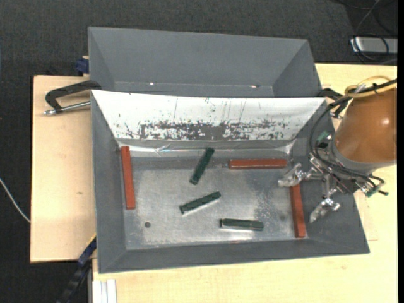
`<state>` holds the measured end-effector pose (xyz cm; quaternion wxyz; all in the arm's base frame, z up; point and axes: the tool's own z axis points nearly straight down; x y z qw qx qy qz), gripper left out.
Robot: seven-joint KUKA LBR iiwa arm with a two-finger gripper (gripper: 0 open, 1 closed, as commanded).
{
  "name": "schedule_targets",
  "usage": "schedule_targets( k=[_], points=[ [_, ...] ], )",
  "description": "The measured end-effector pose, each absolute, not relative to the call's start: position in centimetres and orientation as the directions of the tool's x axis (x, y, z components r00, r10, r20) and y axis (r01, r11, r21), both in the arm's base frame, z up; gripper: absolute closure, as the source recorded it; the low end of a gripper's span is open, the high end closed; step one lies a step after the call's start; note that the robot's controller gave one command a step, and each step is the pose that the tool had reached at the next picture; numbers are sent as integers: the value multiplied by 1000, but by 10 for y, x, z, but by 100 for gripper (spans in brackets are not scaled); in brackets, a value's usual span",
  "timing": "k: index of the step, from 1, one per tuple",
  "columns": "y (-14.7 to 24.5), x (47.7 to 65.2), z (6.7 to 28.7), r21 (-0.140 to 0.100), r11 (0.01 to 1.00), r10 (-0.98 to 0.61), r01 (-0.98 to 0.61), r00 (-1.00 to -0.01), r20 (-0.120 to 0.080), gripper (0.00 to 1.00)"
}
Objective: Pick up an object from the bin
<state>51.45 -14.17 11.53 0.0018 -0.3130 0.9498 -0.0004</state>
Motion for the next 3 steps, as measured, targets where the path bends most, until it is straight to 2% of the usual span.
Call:
schedule_targets(
  k=[1, 2, 3],
  points=[
    [-140, 501, 76, 5, 655, -756, -756, -655, -8, 0],
    [-143, 508, 72, -5, 562, -827, -827, -562, 2, 100],
    [-143, 508, 73, -4, 549, -836, -836, -549, 2, 100]
  ],
)
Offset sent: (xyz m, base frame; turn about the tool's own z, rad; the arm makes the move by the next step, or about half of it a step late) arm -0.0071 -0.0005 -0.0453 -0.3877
